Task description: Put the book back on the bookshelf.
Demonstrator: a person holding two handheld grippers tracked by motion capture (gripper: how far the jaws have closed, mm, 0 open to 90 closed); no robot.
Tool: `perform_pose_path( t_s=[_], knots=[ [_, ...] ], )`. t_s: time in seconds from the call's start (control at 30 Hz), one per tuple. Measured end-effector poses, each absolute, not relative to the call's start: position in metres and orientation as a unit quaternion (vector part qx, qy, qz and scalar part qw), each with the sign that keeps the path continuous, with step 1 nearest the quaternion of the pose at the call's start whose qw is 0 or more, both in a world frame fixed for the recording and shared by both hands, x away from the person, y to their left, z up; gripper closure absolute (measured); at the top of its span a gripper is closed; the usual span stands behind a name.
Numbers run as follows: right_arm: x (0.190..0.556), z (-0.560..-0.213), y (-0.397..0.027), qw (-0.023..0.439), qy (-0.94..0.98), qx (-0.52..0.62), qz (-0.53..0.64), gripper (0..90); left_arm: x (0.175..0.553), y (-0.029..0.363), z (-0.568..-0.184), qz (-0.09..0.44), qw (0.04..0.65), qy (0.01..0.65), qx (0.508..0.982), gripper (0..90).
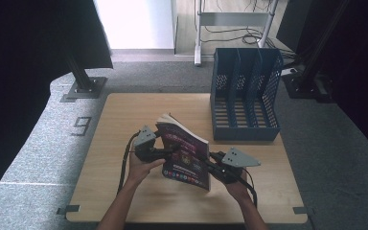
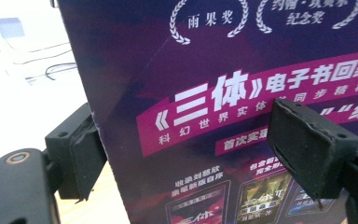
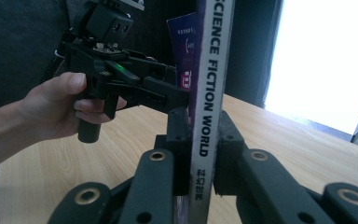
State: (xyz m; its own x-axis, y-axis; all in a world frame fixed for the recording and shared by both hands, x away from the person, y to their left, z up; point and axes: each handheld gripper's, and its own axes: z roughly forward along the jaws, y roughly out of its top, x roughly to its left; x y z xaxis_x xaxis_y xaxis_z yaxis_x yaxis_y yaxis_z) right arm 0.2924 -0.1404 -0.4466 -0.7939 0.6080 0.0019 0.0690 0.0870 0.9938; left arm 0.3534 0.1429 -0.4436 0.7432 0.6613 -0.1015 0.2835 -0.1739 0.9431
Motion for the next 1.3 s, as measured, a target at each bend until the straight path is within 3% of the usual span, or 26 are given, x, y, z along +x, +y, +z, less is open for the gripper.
perform_pose_path(
  t_s=[0.2, 0.33, 0.57, 1.0, 1.3],
  knots=[
    [0.293, -0.446, -0.139, 0.216, 0.709, 0.239, 0.627, 75.7, 0.351, 0.145, -0.445, 0.166, 0.565, 0.317, 0.743, 16.6],
    [0.292, -0.445, -0.138, 0.224, 0.711, 0.237, 0.623, 80.1, 0.353, 0.146, -0.445, 0.165, 0.565, 0.319, 0.743, 16.6],
    [0.293, -0.446, -0.139, 0.22, 0.711, 0.237, 0.624, 80.6, 0.359, 0.14, -0.445, 0.171, 0.554, 0.313, 0.752, 11.8],
    [0.3, -0.446, -0.139, 0.211, 0.71, 0.255, 0.621, 72.3, 0.355, 0.14, -0.447, 0.16, 0.568, 0.313, 0.744, 15.6],
    [0.307, -0.449, -0.13, 0.215, 0.728, 0.262, 0.596, 72.9, 0.355, 0.136, -0.447, 0.161, 0.567, 0.317, 0.743, 16.3]
  ],
)
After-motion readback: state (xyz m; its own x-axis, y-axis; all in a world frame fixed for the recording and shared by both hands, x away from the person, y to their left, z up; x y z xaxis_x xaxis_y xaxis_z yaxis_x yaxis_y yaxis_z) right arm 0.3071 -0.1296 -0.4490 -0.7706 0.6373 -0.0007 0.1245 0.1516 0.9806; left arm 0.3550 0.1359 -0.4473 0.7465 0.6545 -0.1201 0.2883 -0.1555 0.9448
